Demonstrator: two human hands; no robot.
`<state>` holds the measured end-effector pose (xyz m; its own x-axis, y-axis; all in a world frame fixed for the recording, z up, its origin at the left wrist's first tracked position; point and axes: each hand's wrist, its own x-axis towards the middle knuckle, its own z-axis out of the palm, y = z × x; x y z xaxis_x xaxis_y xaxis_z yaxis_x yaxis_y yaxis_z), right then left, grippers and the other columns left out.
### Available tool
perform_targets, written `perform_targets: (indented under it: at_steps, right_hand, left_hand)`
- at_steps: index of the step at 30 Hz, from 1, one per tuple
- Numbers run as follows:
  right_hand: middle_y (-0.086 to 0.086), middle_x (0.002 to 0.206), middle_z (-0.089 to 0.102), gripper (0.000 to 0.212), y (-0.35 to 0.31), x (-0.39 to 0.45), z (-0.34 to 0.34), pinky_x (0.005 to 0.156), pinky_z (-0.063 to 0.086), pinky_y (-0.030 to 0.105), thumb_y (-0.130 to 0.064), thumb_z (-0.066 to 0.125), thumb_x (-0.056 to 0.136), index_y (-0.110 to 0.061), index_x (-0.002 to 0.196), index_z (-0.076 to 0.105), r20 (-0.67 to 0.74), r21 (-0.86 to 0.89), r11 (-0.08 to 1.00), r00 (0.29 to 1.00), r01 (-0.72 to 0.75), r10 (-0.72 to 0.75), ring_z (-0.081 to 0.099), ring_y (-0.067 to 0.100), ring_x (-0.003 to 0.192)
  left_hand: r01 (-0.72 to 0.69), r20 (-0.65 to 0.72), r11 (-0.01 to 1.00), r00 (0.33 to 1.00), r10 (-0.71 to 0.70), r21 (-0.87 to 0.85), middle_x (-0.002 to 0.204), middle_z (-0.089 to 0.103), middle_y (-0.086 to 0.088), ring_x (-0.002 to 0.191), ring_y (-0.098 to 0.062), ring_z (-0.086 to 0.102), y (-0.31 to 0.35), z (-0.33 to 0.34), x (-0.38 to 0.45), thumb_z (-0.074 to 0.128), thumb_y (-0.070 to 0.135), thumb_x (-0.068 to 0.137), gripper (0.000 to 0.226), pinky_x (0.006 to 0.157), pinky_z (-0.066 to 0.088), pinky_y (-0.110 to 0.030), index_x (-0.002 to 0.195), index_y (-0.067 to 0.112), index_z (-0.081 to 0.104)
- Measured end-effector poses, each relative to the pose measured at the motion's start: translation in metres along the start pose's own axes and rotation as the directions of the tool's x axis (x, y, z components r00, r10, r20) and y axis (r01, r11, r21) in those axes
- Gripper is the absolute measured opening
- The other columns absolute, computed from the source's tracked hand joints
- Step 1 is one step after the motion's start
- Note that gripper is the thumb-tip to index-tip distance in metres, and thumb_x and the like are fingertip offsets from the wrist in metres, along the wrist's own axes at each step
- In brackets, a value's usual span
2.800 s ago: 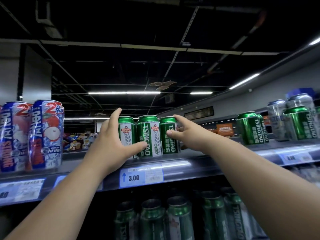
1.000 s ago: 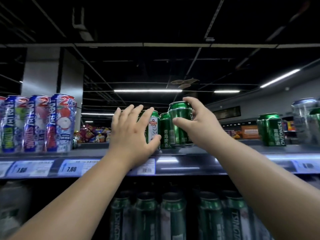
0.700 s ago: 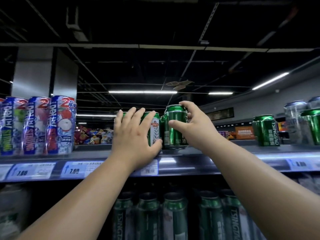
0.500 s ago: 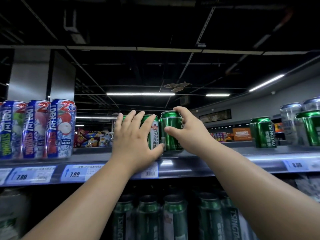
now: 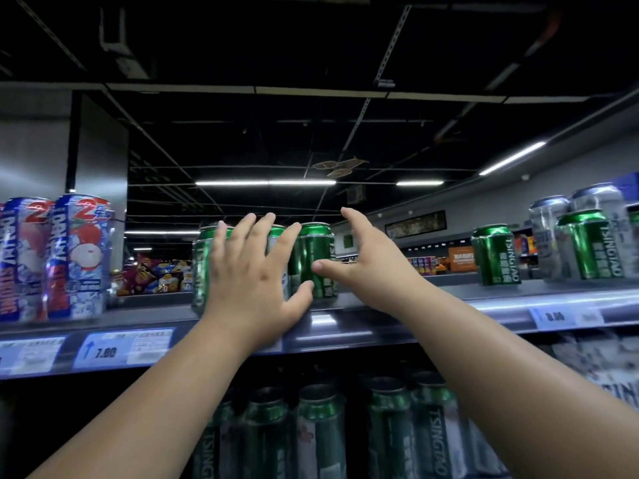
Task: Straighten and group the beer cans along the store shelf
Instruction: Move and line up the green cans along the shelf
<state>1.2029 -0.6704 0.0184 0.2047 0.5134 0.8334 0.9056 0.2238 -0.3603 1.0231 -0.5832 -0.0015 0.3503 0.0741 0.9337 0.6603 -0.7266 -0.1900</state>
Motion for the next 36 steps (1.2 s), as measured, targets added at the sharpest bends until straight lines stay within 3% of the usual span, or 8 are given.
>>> perform_targets:
  at_steps: [8, 12, 15, 17, 21, 25, 33, 36]
  right_hand:
    - [0.005, 0.142, 0.046, 0.083, 0.092, -0.022, -0.117, 0.103, 0.038, 0.039, -0.048, 0.080, 0.080, -0.027, 0.150, 0.039, -0.309, -0.220, 0.942, 0.934, -0.255, 0.181, 0.042, 0.027, 0.132]
    - [0.012, 0.143, 0.043, 0.082, 0.132, -0.021, -0.162, 0.101, 0.045, 0.045, -0.043, 0.080, 0.082, -0.030, 0.150, 0.036, -0.330, -0.279, 0.870, 0.891, -0.407, 0.312, 0.047, 0.034, 0.125]
    - [0.015, 0.145, 0.039, 0.092, 0.147, -0.008, -0.175, 0.072, 0.056, 0.038, -0.037, 0.083, 0.081, -0.033, 0.154, 0.027, -0.213, -0.277, 0.835, 0.878, -0.475, 0.428, 0.061, 0.029, 0.097]
    - [0.015, 0.149, 0.041, 0.095, 0.155, 0.003, -0.178, 0.051, 0.049, 0.028, -0.032, 0.084, 0.082, -0.032, 0.157, 0.024, -0.158, -0.288, 0.836, 0.885, -0.466, 0.439, 0.066, 0.028, 0.094]
    - [0.015, 0.152, 0.046, 0.093, 0.166, 0.017, -0.176, 0.052, 0.044, 0.024, -0.030, 0.081, 0.086, -0.027, 0.159, 0.023, -0.089, -0.281, 0.848, 0.892, -0.450, 0.444, 0.060, 0.013, 0.087]
    - [0.006, 0.092, 0.059, 0.077, 0.164, 0.023, -0.168, 0.053, 0.048, 0.031, -0.031, 0.078, 0.088, -0.021, 0.150, 0.033, -0.100, -0.321, 0.830, 0.888, -0.457, 0.450, 0.059, 0.018, 0.067]
    - [0.000, 0.110, 0.065, 0.053, 0.091, 0.023, -0.099, 0.078, 0.057, 0.041, -0.032, 0.083, 0.082, -0.035, 0.125, 0.052, 0.007, 0.013, 0.978, 0.978, -0.209, 0.209, 0.063, 0.019, 0.094]
    - [-0.010, 0.102, 0.061, 0.056, 0.058, 0.022, -0.069, 0.070, 0.054, 0.031, -0.037, 0.083, 0.082, -0.039, 0.127, 0.051, 0.084, 0.091, 0.985, 0.986, -0.149, 0.141, 0.063, 0.010, 0.089]
  left_hand:
    - [-0.139, 0.032, 0.985, 0.989, 0.143, -0.098, 0.148, 0.043, -0.013, 0.143, -0.035, 0.028, 0.102, 0.019, 0.018, 0.048, 0.056, 0.078, 0.072, 0.119, 0.009, -0.055, 0.142, 0.023, 0.049]
    - [-0.153, 0.166, 0.987, 0.973, 0.160, -0.051, 0.156, 0.031, -0.001, 0.146, -0.025, 0.014, 0.133, 0.034, 0.030, 0.029, 0.064, 0.082, 0.073, 0.120, -0.001, -0.047, 0.148, 0.033, 0.031]
    - [-0.096, 0.192, 0.995, 0.976, 0.102, -0.041, 0.155, 0.030, 0.000, 0.145, -0.023, 0.015, 0.137, 0.038, 0.033, 0.025, 0.067, 0.081, 0.074, 0.120, 0.003, -0.047, 0.147, 0.035, 0.028]
    - [-0.086, 0.183, 0.996, 0.979, 0.090, -0.029, 0.153, 0.034, -0.002, 0.143, -0.025, 0.022, 0.138, 0.034, 0.031, 0.029, 0.066, 0.080, 0.075, 0.119, 0.010, -0.047, 0.147, 0.032, 0.034]
    - [-0.060, 0.012, 0.991, 0.998, 0.062, -0.117, 0.141, 0.049, -0.010, 0.136, -0.033, 0.036, 0.123, 0.026, 0.024, 0.046, 0.054, 0.080, 0.064, 0.114, 0.025, -0.054, 0.135, 0.021, 0.053]
    - [0.012, -0.178, 0.999, 0.984, -0.019, -0.041, 0.138, 0.050, -0.018, 0.133, -0.041, 0.038, 0.084, 0.014, 0.022, 0.050, 0.048, 0.076, 0.065, 0.112, 0.024, -0.059, 0.131, 0.014, 0.058]
    - [0.157, -0.049, 0.988, 0.987, -0.156, 0.011, 0.145, 0.047, -0.010, 0.138, -0.034, 0.034, 0.040, 0.017, 0.010, 0.044, 0.060, 0.074, 0.076, 0.115, 0.019, -0.058, 0.141, 0.025, 0.047]
    - [0.149, -0.013, 0.988, 0.989, -0.149, 0.046, 0.143, 0.048, -0.007, 0.139, -0.031, 0.032, 0.039, 0.020, 0.011, 0.045, 0.063, 0.071, 0.079, 0.115, 0.018, -0.058, 0.142, 0.028, 0.045]
